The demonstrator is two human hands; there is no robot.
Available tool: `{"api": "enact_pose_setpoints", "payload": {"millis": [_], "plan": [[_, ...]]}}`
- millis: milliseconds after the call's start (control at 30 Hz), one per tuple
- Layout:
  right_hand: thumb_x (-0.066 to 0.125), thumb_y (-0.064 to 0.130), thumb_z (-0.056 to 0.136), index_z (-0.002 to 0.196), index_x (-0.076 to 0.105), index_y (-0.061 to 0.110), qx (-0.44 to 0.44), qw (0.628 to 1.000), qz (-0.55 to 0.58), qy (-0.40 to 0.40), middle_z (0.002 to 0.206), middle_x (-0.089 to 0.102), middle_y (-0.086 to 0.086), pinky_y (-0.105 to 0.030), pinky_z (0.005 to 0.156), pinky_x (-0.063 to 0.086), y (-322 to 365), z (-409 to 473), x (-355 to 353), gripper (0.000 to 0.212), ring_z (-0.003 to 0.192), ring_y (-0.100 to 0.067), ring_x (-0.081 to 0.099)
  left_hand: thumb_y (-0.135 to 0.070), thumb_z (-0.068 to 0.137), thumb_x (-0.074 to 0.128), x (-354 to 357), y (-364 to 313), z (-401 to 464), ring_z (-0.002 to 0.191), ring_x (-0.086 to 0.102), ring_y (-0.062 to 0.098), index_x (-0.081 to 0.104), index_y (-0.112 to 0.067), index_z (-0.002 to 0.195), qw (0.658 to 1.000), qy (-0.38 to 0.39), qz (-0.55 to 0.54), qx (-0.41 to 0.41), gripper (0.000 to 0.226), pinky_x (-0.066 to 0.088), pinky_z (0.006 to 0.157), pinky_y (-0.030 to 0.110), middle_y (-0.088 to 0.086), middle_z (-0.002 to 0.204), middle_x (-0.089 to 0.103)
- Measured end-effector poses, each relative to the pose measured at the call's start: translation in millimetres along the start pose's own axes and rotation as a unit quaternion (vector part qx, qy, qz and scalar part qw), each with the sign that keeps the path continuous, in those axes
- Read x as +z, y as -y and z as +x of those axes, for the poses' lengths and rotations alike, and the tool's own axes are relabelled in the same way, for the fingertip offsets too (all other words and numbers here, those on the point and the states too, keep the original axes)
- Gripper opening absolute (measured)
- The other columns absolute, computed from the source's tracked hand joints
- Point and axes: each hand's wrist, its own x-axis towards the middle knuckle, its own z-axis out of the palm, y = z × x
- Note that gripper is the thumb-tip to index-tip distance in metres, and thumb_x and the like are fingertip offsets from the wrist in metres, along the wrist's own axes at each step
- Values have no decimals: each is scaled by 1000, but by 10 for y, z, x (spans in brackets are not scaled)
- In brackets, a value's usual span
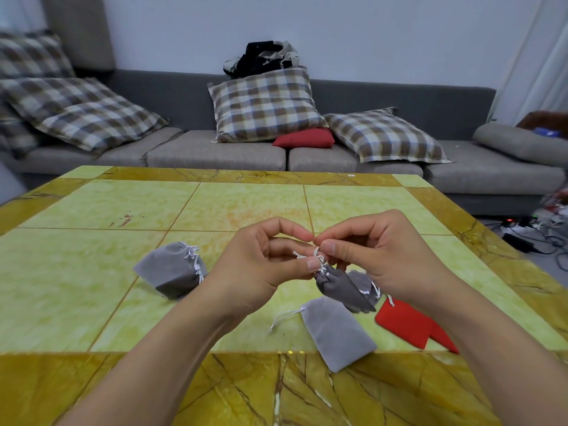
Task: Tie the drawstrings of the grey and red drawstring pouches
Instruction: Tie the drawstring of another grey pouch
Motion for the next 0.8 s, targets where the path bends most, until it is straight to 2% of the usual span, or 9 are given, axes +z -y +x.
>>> {"api": "enact_pose_setpoints", "payload": {"millis": [133,300,467,600,733,800], "plan": [[75,6,74,82,77,5,8,997,36,-62,71,75,-9,-19,56,54,-4,0,41,8,61,-15,71,6,73,77,22,12,-1,79,72,26,64,-2,94,999,-29,-6,27,26,59,76,28,17,87,75],[76,1,77,79,76,5,-2,995,32,-99,70,75,-8,-19,57,53,-14,-1,95,4,62,-12,70,2,72,79,60,42,-8,80,73,26,66,-2,95,997,-56,-3,53,26,59,75,27,14,87,75],[73,2,81,78,74,8,-5,996,11,-90,71,75,-6,-20,58,54,-7,-11,109,7,63,-13,69,2,72,80,88,39,-3,80,75,25,66,-5,95,996,-73,-6,44,27,57,71,22,12,91,75],[60,1,93,86,65,3,8,996,37,-75,73,71,-7,-19,57,50,8,0,99,10,66,-13,66,2,77,76,71,49,19,76,74,23,66,-4,96,995,-82,-18,53,23,58,73,26,9,88,74],[62,-4,90,92,66,-1,18,998,39,-51,72,70,-9,-23,57,50,24,-7,18,5,62,-14,61,5,84,68,56,69,39,70,68,18,65,-2,97,991,-92,-78,50,15,59,75,26,7,83,68],[63,-4,90,99,70,3,38,998,29,-35,69,68,-8,-23,56,49,23,-17,-5,14,58,-13,59,4,87,64,52,75,45,71,67,17,65,-2,97,990,-95,-93,42,12,58,75,24,9,85,65]]}}
